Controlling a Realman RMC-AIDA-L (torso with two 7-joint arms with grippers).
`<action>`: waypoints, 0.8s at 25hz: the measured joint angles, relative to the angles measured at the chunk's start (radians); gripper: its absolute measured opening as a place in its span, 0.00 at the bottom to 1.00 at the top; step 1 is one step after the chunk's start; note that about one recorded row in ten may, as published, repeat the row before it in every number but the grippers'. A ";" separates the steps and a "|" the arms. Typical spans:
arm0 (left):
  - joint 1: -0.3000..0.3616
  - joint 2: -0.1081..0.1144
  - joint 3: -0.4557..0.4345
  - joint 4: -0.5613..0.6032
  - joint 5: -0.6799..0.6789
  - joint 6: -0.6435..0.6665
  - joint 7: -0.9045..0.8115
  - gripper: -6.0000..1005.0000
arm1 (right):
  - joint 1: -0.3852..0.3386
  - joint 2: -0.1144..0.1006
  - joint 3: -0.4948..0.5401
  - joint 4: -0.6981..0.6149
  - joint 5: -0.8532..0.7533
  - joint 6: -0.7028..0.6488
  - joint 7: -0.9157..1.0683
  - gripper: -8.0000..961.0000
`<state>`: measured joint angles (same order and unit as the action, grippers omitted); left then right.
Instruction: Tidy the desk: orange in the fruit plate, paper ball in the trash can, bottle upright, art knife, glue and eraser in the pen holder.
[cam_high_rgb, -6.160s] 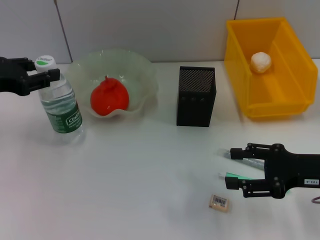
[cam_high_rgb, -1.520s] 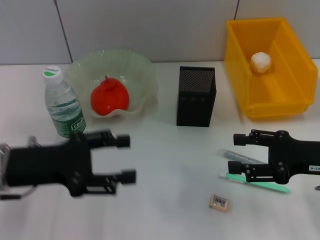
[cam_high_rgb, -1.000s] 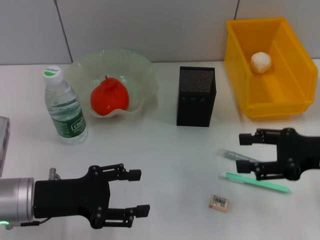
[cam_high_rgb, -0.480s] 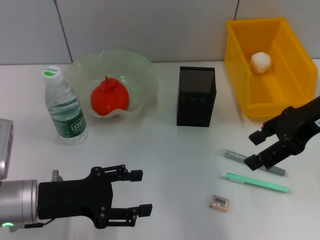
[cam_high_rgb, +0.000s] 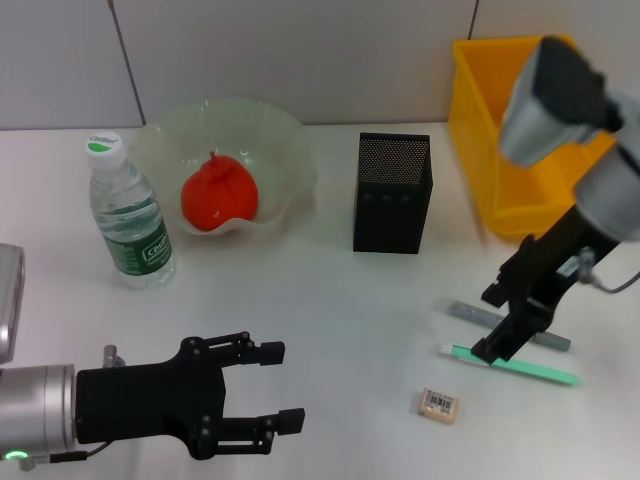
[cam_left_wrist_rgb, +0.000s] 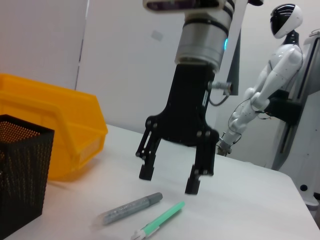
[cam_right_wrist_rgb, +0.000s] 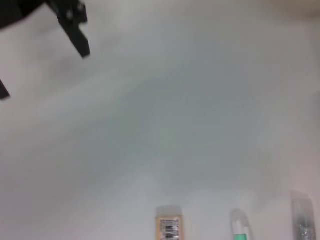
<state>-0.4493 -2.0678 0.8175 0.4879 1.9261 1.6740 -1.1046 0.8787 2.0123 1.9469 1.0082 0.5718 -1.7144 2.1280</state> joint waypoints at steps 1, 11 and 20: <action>0.000 0.000 0.000 -0.001 0.000 -0.003 0.000 0.79 | 0.003 0.009 -0.011 -0.007 -0.017 0.016 0.000 0.83; -0.001 0.000 -0.003 -0.007 0.000 -0.011 0.018 0.79 | 0.015 0.054 -0.103 -0.054 -0.077 0.110 0.003 0.82; -0.001 0.001 -0.006 -0.007 0.000 -0.011 0.019 0.79 | 0.017 0.062 -0.137 -0.068 -0.082 0.120 0.006 0.82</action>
<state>-0.4498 -2.0666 0.8114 0.4810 1.9265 1.6626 -1.0860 0.8955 2.0746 1.8096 0.9406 0.4896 -1.5947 2.1344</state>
